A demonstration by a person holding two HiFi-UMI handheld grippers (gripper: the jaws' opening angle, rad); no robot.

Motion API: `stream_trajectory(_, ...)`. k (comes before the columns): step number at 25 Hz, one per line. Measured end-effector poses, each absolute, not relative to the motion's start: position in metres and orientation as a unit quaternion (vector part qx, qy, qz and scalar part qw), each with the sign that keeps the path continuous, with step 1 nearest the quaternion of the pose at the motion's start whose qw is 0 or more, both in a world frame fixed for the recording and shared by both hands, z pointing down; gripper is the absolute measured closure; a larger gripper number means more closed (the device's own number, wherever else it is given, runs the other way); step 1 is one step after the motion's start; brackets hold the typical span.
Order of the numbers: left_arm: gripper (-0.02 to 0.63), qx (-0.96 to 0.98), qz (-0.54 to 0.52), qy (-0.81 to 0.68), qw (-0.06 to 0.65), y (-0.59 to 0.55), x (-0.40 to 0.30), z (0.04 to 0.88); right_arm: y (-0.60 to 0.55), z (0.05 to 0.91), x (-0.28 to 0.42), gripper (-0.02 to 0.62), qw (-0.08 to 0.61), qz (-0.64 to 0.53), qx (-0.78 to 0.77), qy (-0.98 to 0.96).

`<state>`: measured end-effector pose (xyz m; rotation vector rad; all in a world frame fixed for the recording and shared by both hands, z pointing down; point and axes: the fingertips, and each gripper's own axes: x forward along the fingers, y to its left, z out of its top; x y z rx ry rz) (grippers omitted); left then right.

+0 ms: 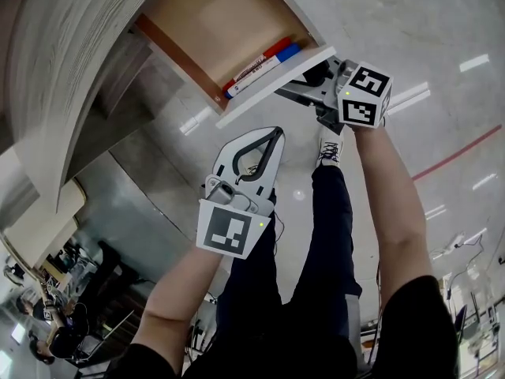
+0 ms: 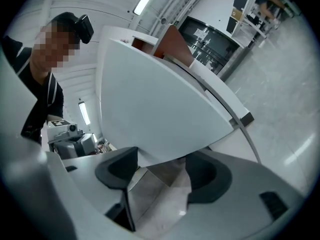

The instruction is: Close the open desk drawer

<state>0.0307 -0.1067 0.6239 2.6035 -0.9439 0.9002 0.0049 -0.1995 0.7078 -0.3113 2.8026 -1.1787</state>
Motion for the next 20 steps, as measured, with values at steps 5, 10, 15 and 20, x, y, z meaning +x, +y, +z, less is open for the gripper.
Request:
stream_trajectory(5, 0.595, 0.891, 0.301, -0.321, 0.113, -0.105, 0.037, 0.617, -0.196, 0.693, 0.006, 0.291, 0.055, -0.384, -0.126, 0.913)
stream_trajectory(10, 0.595, 0.894, 0.289, -0.325, 0.105, -0.107, 0.044, 0.605, -0.192, 0.679, 0.009, 0.293, 0.064, -0.389, -0.151, 0.906)
stream_trajectory(15, 0.595, 0.896, 0.271, -0.337, 0.102, -0.121, 0.037, 0.591, -0.198, 0.675, 0.005, 0.293, 0.055, -0.407, -0.169, 0.896)
stream_trajectory(20, 0.595, 0.895, 0.252, -0.356, 0.094, -0.134, 0.031, 0.571, -0.21, 0.663, 0.004, 0.293, 0.042, -0.418, -0.18, 0.889)
